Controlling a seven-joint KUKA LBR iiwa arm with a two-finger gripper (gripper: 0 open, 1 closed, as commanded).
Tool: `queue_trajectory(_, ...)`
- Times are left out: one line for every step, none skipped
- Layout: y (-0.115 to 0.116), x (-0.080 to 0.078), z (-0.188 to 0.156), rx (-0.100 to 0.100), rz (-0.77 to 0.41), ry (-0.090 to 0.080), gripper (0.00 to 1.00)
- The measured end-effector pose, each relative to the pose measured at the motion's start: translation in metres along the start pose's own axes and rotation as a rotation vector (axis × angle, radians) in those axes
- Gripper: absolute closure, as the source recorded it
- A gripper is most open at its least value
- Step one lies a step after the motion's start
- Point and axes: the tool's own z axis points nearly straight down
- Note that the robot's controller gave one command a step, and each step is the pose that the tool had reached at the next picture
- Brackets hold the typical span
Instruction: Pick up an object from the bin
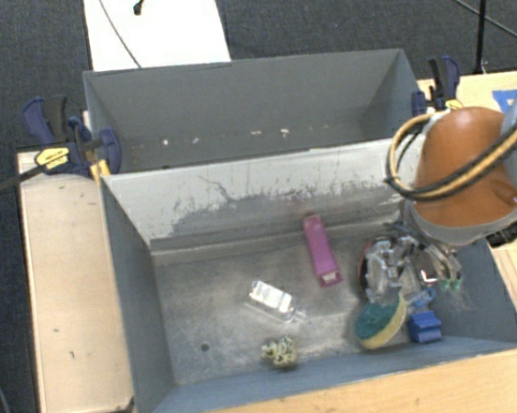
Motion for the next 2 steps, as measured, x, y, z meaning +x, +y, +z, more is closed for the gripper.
queue_trajectory(-0.002, -0.002, -0.003, 0.002, 0.002, -0.008, 0.00)
queue_trajectory(-0.031, -0.015, 0.069, -0.009, 0.218, -0.011, 0.00)
